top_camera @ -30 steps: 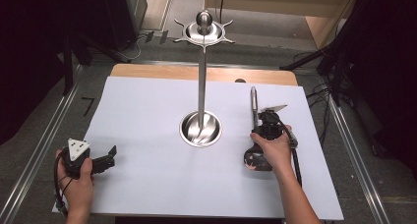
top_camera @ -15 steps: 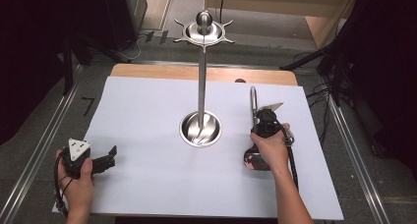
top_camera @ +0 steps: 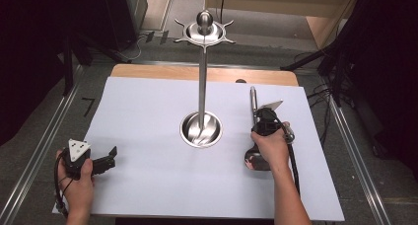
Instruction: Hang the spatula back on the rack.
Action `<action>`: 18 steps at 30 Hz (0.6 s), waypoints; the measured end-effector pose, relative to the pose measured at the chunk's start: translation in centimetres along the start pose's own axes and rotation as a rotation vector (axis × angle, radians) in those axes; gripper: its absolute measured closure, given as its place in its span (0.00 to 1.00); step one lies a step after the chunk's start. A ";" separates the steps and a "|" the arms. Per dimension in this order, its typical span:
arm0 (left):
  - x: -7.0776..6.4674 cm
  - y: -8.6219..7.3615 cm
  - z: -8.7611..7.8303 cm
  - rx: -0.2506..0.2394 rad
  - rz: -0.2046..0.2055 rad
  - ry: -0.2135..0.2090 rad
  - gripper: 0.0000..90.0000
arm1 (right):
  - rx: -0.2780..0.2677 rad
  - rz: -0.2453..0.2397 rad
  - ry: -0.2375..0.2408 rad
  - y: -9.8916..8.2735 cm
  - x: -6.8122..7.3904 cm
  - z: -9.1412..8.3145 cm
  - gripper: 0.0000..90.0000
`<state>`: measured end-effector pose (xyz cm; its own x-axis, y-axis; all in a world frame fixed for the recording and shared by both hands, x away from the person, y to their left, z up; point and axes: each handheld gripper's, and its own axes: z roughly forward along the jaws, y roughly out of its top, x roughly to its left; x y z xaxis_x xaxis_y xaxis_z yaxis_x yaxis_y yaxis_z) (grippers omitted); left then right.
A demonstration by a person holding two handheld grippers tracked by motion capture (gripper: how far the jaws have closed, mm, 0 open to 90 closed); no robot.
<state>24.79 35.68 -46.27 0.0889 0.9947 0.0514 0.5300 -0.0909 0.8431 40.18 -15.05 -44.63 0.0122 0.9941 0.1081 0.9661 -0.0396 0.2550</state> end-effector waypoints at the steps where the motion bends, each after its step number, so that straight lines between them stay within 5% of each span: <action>1: 0.0 0.0 0.0 -0.001 0.000 0.002 0.01 | -0.019 -0.015 0.000 -0.1 0.0 0.0 0.85; 18: -0.1 0.0 0.0 0.007 0.005 0.006 0.01 | -0.152 -0.051 0.102 -2.1 -1.5 -0.3 0.86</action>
<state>24.78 35.62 -46.25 0.0864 0.9945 0.0589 0.5356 -0.0962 0.8390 38.08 -16.47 -44.99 -0.0695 0.9800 0.1866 0.9146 -0.0121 0.4042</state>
